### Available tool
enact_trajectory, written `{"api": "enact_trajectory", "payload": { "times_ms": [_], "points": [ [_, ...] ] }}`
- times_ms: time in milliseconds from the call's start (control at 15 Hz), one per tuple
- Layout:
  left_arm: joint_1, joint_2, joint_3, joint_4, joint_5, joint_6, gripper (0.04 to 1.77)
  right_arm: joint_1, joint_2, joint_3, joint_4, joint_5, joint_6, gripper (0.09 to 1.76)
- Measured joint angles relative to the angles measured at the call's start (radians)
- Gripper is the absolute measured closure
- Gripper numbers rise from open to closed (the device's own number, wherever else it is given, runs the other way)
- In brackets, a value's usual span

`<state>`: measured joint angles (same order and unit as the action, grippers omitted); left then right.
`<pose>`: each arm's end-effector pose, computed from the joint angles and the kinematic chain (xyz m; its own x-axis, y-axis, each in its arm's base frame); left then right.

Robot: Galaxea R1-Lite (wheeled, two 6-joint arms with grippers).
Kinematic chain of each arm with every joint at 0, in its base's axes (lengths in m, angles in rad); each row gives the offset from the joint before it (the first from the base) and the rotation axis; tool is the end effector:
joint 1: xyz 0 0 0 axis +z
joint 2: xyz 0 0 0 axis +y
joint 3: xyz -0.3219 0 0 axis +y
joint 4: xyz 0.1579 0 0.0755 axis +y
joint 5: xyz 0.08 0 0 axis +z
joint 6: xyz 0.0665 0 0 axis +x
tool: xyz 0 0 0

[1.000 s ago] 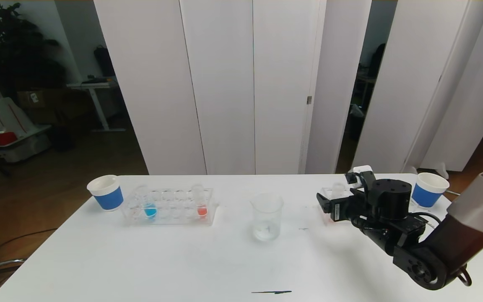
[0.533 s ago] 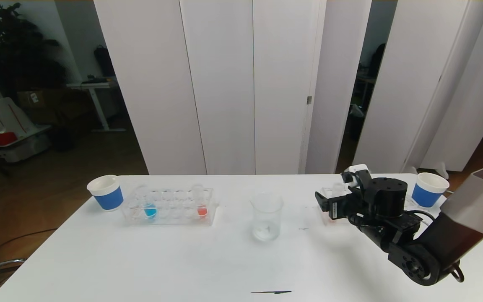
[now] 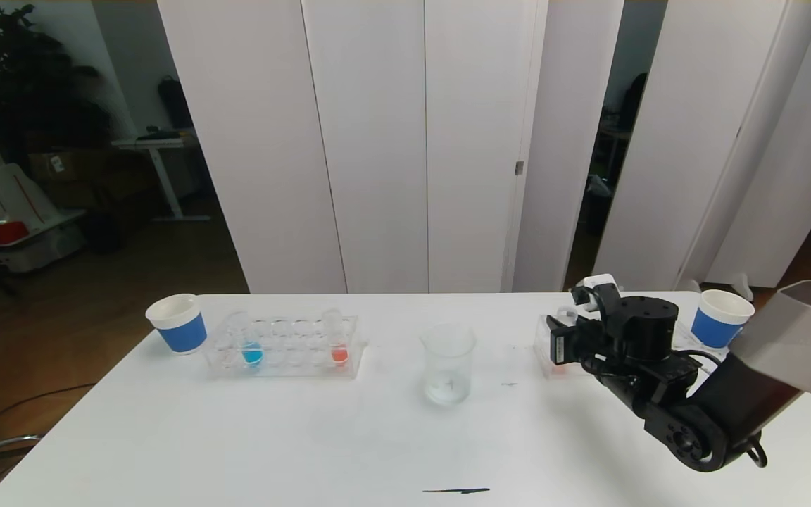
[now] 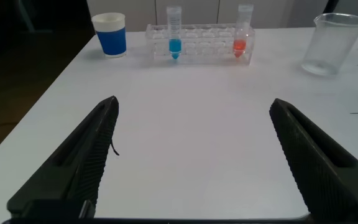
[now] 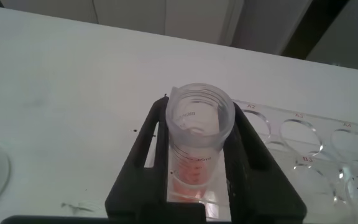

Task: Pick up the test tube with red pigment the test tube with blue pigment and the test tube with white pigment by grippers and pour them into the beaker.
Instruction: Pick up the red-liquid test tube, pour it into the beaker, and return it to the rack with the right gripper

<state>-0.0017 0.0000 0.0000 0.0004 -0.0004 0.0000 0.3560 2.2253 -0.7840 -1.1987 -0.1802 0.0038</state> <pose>-0.0175 0.0000 0.0754 1.0000 -0.0021 -0.0004 0.0021 1.0000 0.0000 0.4094 0.1395 0.0736 0.9576 0.1649 -0.2363 -0.1790 0.9831 -0.0394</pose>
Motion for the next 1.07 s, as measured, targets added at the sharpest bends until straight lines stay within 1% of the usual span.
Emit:
{"api": "enact_trajectory", "payload": {
  "times_ms": [667,1067],
  "points": [
    [0.000,0.000,0.000,0.000,0.000,0.000,0.07,-0.002,0.004,-0.011,0.001,0.002,0.006,1.27],
    [0.000,0.000,0.000,0.000,0.000,0.000,0.07,-0.005,-0.048,-0.013,-0.012,0.002,0.004,1.27]
  ]
}}
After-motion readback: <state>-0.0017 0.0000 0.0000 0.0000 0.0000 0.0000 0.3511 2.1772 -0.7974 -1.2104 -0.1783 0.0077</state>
